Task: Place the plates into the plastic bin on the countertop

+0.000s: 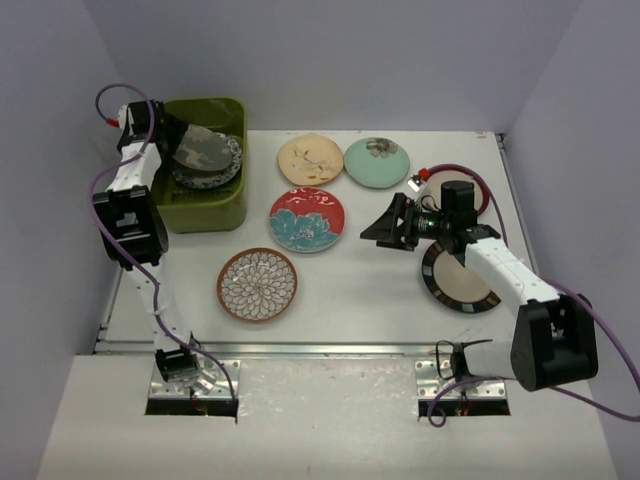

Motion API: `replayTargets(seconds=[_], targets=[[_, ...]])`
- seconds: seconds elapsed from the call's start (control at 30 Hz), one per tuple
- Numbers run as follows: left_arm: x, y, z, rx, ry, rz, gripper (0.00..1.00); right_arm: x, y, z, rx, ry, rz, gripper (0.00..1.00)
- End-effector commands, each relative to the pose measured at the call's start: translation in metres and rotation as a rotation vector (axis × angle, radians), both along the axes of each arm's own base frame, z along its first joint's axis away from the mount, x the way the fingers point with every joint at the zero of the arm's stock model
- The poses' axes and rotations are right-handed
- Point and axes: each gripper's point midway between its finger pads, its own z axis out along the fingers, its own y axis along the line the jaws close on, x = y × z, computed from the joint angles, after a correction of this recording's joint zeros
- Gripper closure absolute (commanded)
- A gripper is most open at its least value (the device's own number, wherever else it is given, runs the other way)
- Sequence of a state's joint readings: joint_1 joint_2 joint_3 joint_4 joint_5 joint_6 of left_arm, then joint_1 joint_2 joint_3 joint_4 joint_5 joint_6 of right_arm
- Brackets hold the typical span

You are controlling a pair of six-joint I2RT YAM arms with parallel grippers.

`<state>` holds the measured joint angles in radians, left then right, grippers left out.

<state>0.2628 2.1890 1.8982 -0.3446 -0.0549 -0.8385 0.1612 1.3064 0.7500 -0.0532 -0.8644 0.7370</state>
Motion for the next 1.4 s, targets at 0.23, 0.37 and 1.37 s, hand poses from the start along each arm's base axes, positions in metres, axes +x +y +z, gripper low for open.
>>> replayTargets(seconds=[0.23, 0.37, 1.37], targets=[[0.0, 0.007, 0.02, 0.078, 0.029, -0.036, 0.14, 0.008, 0.002, 0.008, 0.014, -0.039, -0.003, 0.01], [0.001, 0.002, -0.003, 0.064, 0.091, -0.094, 0.13, 0.015, 0.003, -0.003, 0.004, -0.006, 0.0, 0.01], [-0.038, -0.032, -0.032, 0.242, 0.406, -0.294, 0.0, 0.003, 0.025, -0.02, 0.011, 0.017, 0.05, 0.01]])
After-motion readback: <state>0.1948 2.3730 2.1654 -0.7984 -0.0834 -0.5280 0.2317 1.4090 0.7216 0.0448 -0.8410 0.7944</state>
